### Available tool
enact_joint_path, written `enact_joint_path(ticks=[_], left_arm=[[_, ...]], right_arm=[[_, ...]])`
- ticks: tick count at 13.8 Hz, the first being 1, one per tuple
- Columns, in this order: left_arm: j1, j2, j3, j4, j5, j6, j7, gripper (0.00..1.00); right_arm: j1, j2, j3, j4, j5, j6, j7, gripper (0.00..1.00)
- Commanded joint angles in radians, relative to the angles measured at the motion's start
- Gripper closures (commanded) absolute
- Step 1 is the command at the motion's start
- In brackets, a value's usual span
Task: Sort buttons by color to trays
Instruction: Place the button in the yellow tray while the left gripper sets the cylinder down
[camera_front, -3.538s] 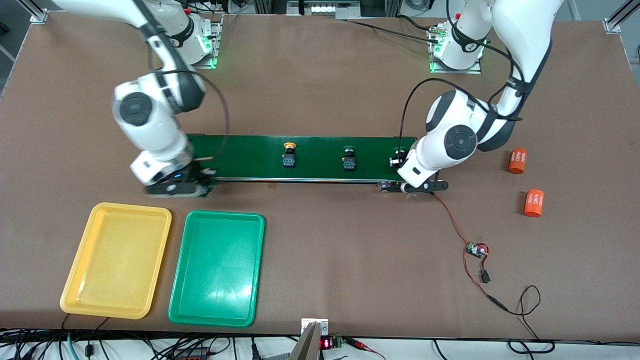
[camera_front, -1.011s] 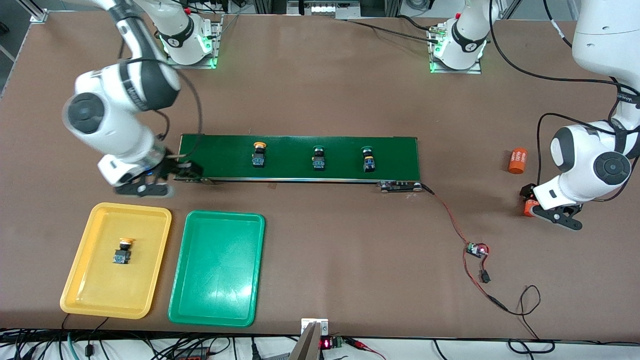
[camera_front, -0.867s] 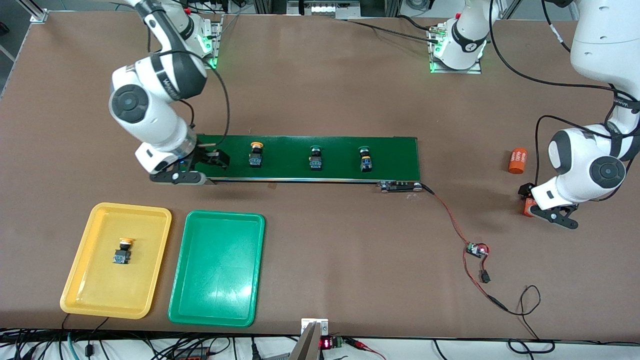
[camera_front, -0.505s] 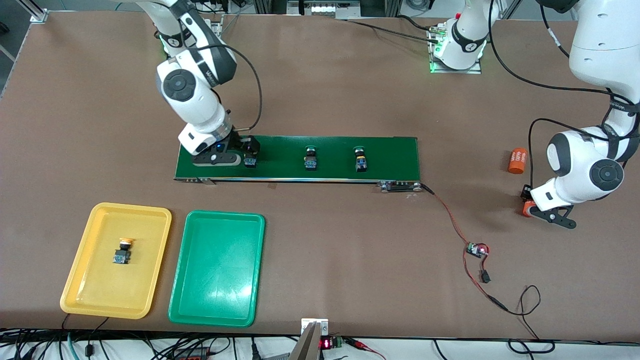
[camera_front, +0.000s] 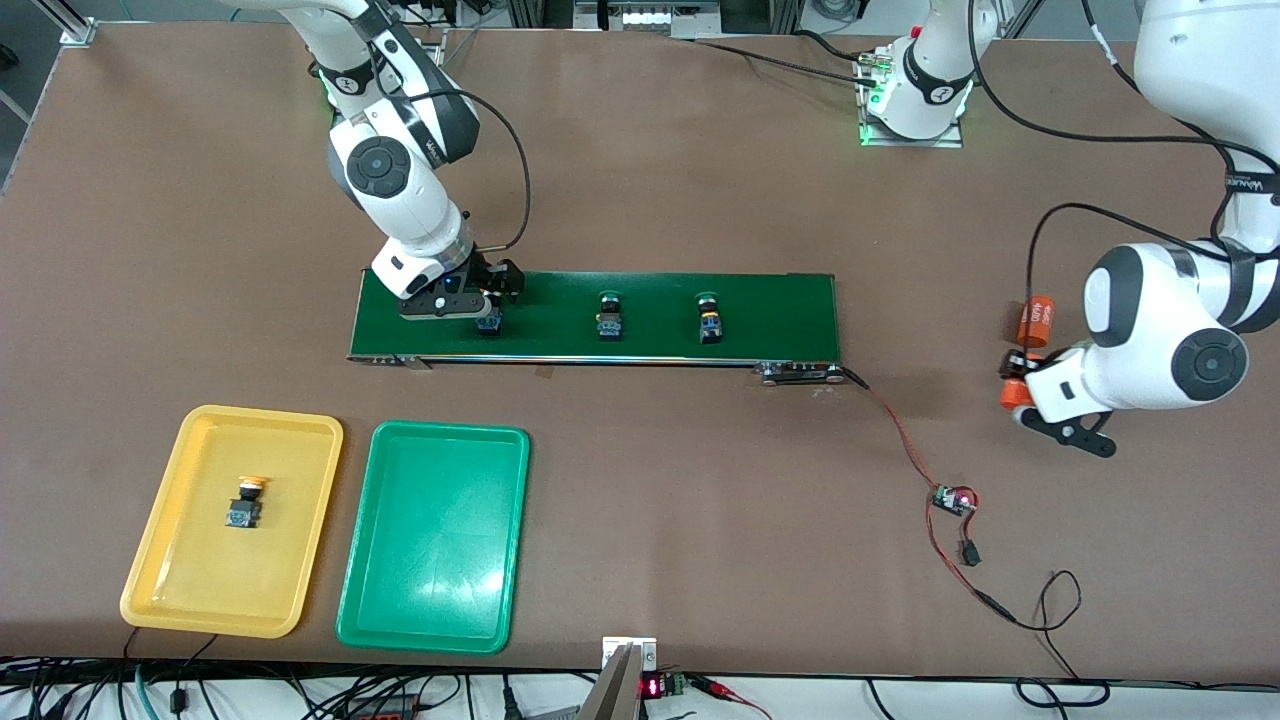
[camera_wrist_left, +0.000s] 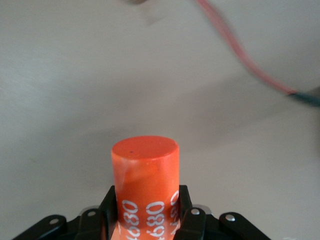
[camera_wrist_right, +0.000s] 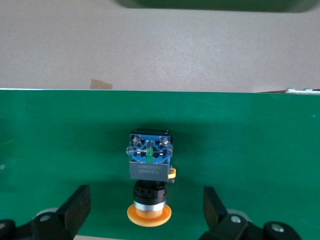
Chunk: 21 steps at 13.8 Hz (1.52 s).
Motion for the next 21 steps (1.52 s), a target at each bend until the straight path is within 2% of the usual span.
enact_joint_path(ticks=[1, 4, 5, 7, 9, 12, 14, 16, 18, 21], left_arm=[[0.003, -0.007, -0.141, 0.021, -0.029, -0.082, -0.264, 0.85], [-0.021, 0.0, -0.284, 0.011, -0.072, -0.077, -0.606, 0.83], [-0.023, 0.005, -0.334, 0.006, -0.065, -0.074, -0.632, 0.83], [-0.031, 0.016, -0.398, 0.001, -0.054, -0.066, -0.62, 0.84], [-0.046, 0.034, -0.419, -0.003, -0.054, -0.065, -0.441, 0.84], [-0.048, 0.046, -0.419, -0.019, -0.054, -0.022, -0.179, 0.84], [-0.049, 0.049, -0.421, -0.04, -0.052, -0.01, 0.055, 0.85], [-0.049, 0.057, -0.419, -0.042, -0.052, 0.001, 0.318, 0.85], [-0.049, 0.059, -0.419, -0.069, -0.051, 0.032, 0.44, 0.86], [-0.078, 0.066, -0.424, -0.144, -0.036, 0.146, 0.469, 0.83]], right_arm=[[-0.011, -0.005, 0.007, -0.025, -0.035, 0.014, 0.019, 0.0], [-0.04, 0.029, 0.006, -0.025, -0.097, 0.023, 0.021, 0.07], [-0.06, 0.038, 0.006, -0.025, -0.123, 0.028, 0.021, 0.17], [-0.071, 0.049, 0.006, -0.023, -0.143, 0.028, 0.021, 0.46], [-0.073, 0.058, 0.006, -0.022, -0.144, 0.031, 0.021, 0.68], [-0.099, 0.053, 0.004, -0.01, -0.144, 0.029, 0.013, 0.86], [-0.132, 0.039, -0.002, 0.055, -0.144, 0.014, -0.013, 0.9], [-0.191, 0.052, -0.006, 0.177, -0.141, -0.062, -0.106, 0.91], [-0.211, 0.134, -0.077, 0.336, -0.143, -0.112, -0.23, 0.91], [-0.214, 0.306, -0.176, 0.531, -0.141, -0.112, -0.424, 0.91]])
